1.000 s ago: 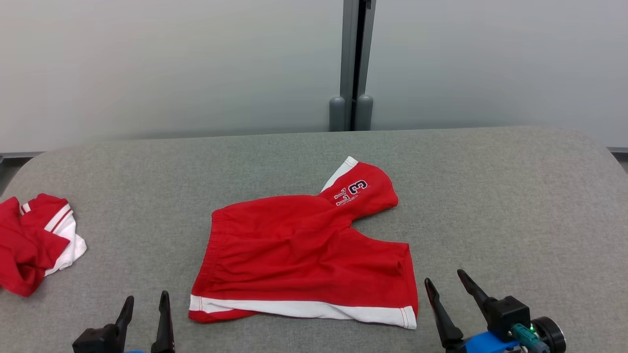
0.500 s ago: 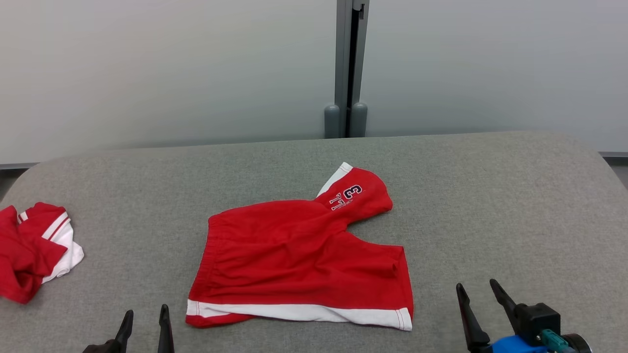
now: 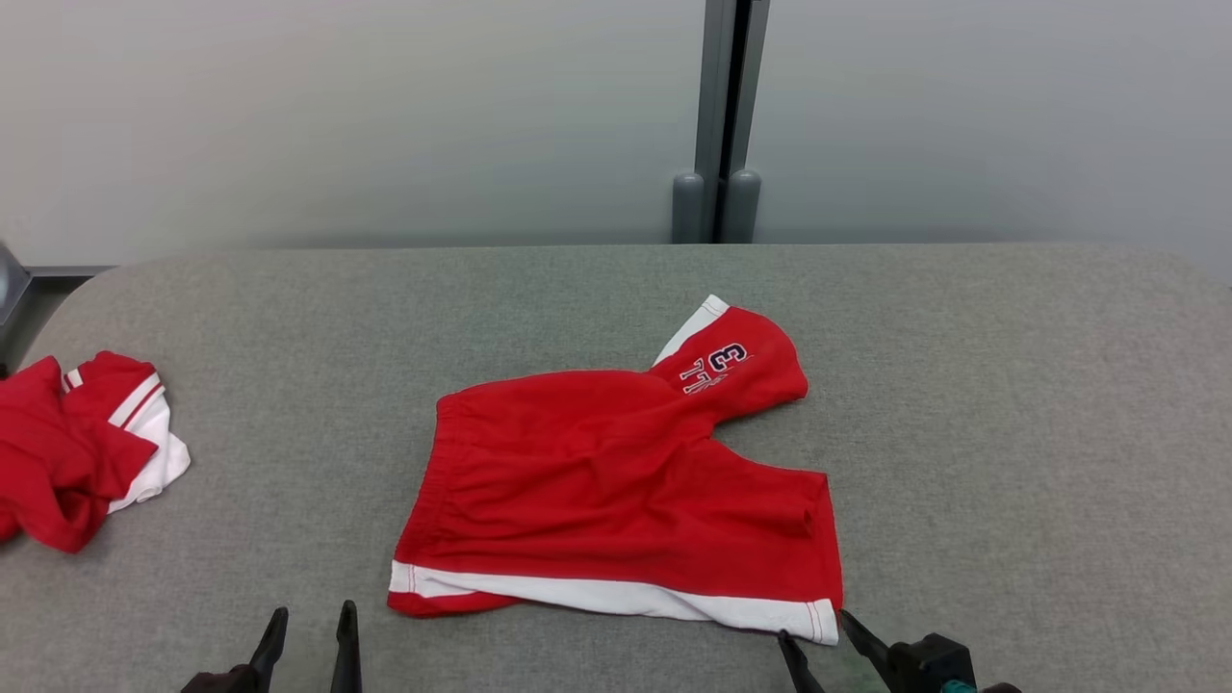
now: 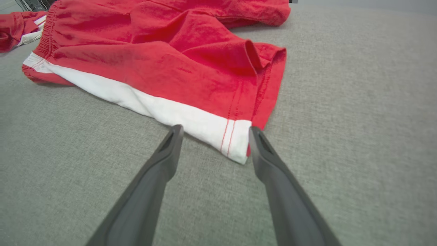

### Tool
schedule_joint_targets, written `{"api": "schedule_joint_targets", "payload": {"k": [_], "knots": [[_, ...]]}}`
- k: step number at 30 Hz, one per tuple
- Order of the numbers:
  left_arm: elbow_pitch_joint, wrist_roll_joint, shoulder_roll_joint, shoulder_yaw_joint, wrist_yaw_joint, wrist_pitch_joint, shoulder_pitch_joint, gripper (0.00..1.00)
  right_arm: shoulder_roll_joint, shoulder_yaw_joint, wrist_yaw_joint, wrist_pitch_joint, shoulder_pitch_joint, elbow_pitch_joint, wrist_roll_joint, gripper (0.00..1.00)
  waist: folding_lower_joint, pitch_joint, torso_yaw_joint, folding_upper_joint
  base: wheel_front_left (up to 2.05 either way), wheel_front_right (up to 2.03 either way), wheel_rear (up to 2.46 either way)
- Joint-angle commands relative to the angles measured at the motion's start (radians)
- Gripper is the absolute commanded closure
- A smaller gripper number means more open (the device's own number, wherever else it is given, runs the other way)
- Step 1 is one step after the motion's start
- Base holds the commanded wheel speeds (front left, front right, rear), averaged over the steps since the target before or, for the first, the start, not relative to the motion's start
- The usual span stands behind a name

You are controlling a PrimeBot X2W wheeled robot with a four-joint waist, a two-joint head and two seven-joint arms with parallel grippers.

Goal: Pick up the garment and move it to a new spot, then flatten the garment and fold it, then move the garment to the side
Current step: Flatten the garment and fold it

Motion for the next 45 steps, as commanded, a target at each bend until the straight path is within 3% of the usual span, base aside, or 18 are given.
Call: {"api": "schedule_joint_targets", "payload": {"k": [1,19,28,37,45], "knots": [[-0.004,-0.005,0.005,-0.006,-0.001,-0.003,-0.005,0.0,-0.005,-0.001,0.0,-0.003,-0.013,0.002,-0.001,0.0,-0.0001,0.006,0.006,0.0,0.0,0.0,0.0],[-0.023,-0.043,0.038,-0.041,-0.002,-0.003,-0.028,0.0,-0.005,0.004,0.0,-0.002,-0.046,0.07,0.041,0.0,-0.0001,0.046,0.025,0.0,0.0,0.0,0.0],[-0.031,-0.061,0.053,-0.056,-0.002,-0.003,-0.043,0.0,-0.004,0.063,0.0,-0.002,-0.06,0.005,0.064,0.0,-0.0001,0.066,0.033,0.0,0.0,0.0,0.0],[-0.035,-0.071,0.06,-0.072,-0.002,-0.003,-0.041,0.0,-0.005,0.019,0.0,-0.002,-0.037,-0.054,0.041,0.0,-0.0001,0.071,0.03,0.0,0.0,0.0,0.0],[-0.039,-0.078,0.065,-0.084,-0.002,-0.003,-0.053,0.0,-0.005,0.071,0.0,-0.002,-0.07,-0.03,0.072,0.0,-0.0001,0.088,0.027,0.0,0.0,0.0,0.0]]}}
